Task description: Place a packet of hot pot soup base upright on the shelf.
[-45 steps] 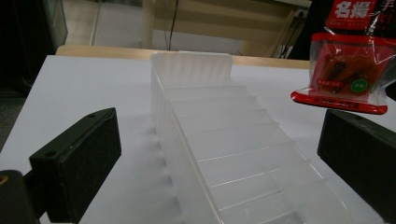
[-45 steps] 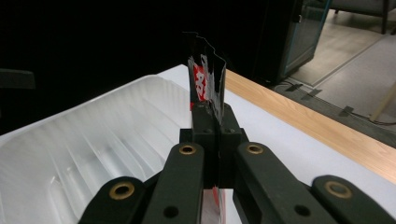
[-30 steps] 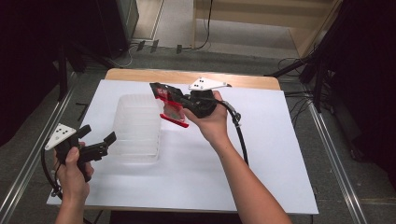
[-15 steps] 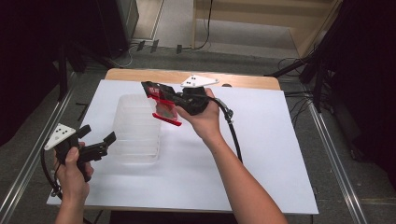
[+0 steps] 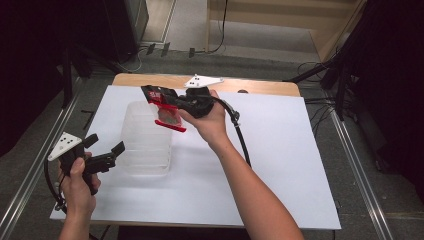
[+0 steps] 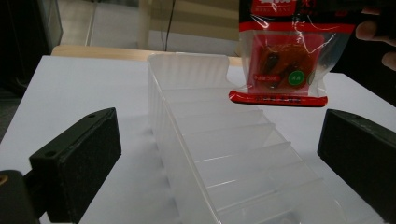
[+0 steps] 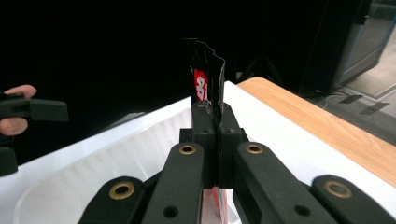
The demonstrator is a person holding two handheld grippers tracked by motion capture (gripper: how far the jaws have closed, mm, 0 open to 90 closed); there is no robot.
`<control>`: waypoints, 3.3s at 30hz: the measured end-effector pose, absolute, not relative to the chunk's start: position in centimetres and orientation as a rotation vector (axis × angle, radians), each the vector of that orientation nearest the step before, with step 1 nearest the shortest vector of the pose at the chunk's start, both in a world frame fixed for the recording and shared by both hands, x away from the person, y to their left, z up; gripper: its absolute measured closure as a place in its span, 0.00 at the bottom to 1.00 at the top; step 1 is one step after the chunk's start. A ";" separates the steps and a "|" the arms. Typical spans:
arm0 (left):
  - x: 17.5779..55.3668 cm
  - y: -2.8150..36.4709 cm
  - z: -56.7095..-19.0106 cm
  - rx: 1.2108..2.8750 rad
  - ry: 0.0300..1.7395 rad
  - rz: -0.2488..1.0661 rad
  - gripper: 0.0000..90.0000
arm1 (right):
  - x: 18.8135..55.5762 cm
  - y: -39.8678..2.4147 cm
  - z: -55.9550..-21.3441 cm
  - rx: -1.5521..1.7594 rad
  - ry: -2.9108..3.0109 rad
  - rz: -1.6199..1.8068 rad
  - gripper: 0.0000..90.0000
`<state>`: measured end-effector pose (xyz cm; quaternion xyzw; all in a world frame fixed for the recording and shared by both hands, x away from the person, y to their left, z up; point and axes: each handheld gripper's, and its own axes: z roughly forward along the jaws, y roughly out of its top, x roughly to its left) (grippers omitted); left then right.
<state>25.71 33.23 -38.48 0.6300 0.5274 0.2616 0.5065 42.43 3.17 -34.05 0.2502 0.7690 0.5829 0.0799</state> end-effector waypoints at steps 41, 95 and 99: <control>25.8 32.9 -38.6 1.525 1.263 0.609 0.00 | 44.8 9.9 -37.6 0.639 2.430 1.664 1.00; 26.1 31.3 -39.1 1.583 1.248 0.620 0.00 | 40.5 -6.2 -38.1 0.975 2.219 1.562 0.36; 26.1 31.2 -39.1 1.584 1.248 0.621 0.00 | 40.1 -7.9 -38.4 1.004 2.193 1.553 0.36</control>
